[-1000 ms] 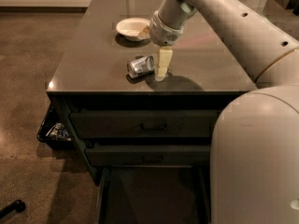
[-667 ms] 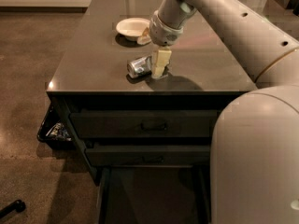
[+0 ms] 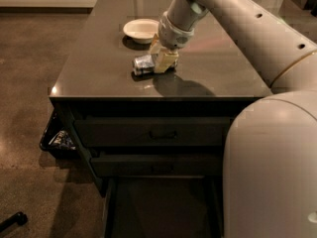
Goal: Place redbull can into bottom drawer
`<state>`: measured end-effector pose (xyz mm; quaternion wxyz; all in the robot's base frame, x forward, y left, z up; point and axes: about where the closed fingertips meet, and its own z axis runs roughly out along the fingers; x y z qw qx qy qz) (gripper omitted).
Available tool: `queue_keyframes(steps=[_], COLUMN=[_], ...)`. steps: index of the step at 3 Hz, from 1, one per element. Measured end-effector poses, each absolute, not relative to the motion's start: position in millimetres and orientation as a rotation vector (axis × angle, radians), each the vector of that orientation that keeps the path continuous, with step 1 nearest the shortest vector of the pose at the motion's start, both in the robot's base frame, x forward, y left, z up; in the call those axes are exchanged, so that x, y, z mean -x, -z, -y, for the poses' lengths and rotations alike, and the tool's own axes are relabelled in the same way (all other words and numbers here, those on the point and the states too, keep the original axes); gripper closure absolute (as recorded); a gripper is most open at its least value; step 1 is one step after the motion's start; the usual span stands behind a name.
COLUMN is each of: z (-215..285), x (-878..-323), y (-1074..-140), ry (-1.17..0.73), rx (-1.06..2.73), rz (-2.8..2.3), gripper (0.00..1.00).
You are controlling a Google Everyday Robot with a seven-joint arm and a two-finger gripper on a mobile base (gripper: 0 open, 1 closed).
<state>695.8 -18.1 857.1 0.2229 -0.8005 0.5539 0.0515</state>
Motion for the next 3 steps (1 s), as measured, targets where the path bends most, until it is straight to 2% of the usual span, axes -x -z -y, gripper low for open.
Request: queue_keyframes(steps=[1,2,3], z=[18,18,29], x=[-696,-682,-642], y=[-857,-855,-902], ry=[-0.142,-0.133,-0.02], rx=[2.211,2.179,2.004], rz=[-1.53,-1.541,-1.563], gripper=[0.88,1.0,1.0])
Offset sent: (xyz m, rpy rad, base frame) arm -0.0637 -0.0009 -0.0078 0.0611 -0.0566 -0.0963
